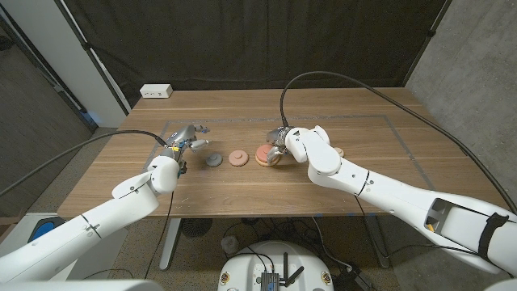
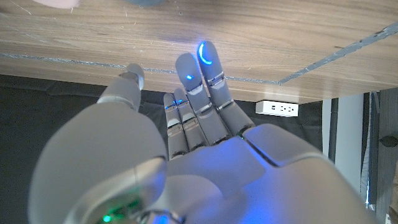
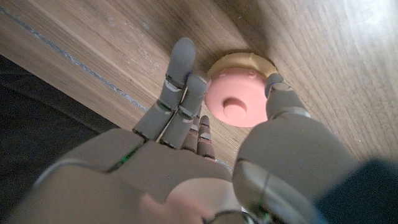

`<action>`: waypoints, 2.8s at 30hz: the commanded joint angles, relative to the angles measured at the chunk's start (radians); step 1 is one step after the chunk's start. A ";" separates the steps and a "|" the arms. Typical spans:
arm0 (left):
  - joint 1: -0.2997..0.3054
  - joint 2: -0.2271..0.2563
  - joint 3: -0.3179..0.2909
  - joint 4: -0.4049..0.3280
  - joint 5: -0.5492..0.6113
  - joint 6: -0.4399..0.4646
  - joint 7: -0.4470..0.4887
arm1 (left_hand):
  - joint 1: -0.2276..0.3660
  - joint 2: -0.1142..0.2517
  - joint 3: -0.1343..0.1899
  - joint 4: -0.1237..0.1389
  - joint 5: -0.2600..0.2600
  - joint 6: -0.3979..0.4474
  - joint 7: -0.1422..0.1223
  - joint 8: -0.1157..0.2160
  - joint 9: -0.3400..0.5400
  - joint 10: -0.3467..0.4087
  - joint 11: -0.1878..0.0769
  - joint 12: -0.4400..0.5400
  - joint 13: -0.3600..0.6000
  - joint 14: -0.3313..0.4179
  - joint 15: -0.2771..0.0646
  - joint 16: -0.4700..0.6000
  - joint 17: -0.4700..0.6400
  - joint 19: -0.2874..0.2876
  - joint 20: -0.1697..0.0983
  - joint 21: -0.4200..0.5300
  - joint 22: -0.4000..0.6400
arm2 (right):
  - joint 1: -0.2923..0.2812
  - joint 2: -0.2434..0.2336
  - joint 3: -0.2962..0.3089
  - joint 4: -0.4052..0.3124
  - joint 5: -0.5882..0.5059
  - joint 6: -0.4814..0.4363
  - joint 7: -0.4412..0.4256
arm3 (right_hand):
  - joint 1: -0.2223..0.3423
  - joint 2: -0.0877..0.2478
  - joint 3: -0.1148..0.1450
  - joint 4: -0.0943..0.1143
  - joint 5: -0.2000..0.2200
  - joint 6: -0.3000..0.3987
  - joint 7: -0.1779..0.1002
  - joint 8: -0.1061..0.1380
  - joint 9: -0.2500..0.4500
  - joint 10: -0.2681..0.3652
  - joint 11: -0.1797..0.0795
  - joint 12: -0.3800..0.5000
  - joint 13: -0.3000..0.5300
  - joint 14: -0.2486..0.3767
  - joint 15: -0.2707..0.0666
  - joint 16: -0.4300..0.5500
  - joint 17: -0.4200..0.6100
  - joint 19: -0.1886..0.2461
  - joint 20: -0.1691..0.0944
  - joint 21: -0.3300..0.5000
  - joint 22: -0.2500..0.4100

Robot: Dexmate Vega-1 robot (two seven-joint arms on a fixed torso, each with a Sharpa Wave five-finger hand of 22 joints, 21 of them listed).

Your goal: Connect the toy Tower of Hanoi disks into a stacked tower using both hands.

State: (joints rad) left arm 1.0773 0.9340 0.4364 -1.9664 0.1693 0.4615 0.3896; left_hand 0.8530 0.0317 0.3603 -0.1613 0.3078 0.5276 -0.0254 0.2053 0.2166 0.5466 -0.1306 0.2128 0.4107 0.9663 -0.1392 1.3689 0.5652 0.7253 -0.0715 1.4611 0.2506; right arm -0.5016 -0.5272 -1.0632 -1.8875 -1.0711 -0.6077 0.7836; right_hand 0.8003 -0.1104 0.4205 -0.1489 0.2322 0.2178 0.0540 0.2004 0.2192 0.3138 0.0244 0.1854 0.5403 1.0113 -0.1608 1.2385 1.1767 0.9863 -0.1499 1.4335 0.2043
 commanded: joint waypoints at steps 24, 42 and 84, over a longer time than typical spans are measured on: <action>-0.005 -0.008 0.005 -0.027 0.017 0.023 0.007 | -0.009 0.002 0.011 -0.005 0.007 0.010 -0.004 0.000 0.003 0.007 0.003 0.003 0.005 0.007 -0.080 0.007 0.002 -0.009 -0.134 0.015 -0.005 | -0.174 -0.076 0.165 -0.167 0.002 -0.047 -0.168 | 0.064 0.066 0.036 -0.016 -0.004 0.154 -0.052 0.063 0.018 0.150 -0.090 0.054 -0.006 0.072 -0.061 0.023 0.031 0.039 -0.071 0.011 0.003; -0.016 -0.010 0.012 -0.052 0.035 0.054 -0.006 | -0.008 -0.003 0.017 -0.006 0.008 -0.003 0.009 -0.005 0.004 -0.003 0.009 -0.001 0.006 0.006 -0.080 0.010 0.003 -0.014 -0.135 0.028 -0.016 | -0.274 -0.138 0.253 -0.207 0.093 -0.038 -0.344 | 0.120 0.075 0.059 -0.023 0.014 0.193 -0.068 0.079 0.033 0.190 -0.102 0.063 0.010 0.114 -0.061 0.051 0.037 0.073 -0.072 0.023 0.001; -0.025 -0.010 0.008 -0.082 0.038 0.083 -0.016 | -0.004 -0.013 0.025 -0.006 0.010 -0.009 0.023 -0.004 0.004 0.004 0.022 0.003 0.016 0.005 -0.080 0.015 -0.005 -0.019 -0.134 0.050 -0.033 | -0.410 -0.248 0.347 -0.236 0.214 -0.109 -0.649 | 0.142 0.066 0.071 -0.016 0.028 0.219 -0.093 0.091 0.054 0.199 -0.114 0.059 0.032 0.130 -0.060 0.066 0.045 0.083 -0.071 0.029 0.002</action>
State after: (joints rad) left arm 1.0413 0.9196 0.4576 -2.0382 0.2105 0.5409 0.3653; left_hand 0.8490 0.0277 0.3768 -0.1642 0.3078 0.5119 -0.0101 0.1974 0.2165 0.5445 -0.1143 0.2128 0.4247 0.9663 -0.1392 1.3767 0.5559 0.7095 -0.0660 1.5029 0.2182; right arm -0.8884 -0.7536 -0.7297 -2.1188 -0.8788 -0.7037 0.1999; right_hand 0.9281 -0.0432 0.4842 -0.1682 0.2555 0.4306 -0.0302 0.2885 0.2717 0.5078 -0.0876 0.2440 0.5682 1.1313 -0.2163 1.2998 1.2188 1.0600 -0.1803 1.4571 0.2026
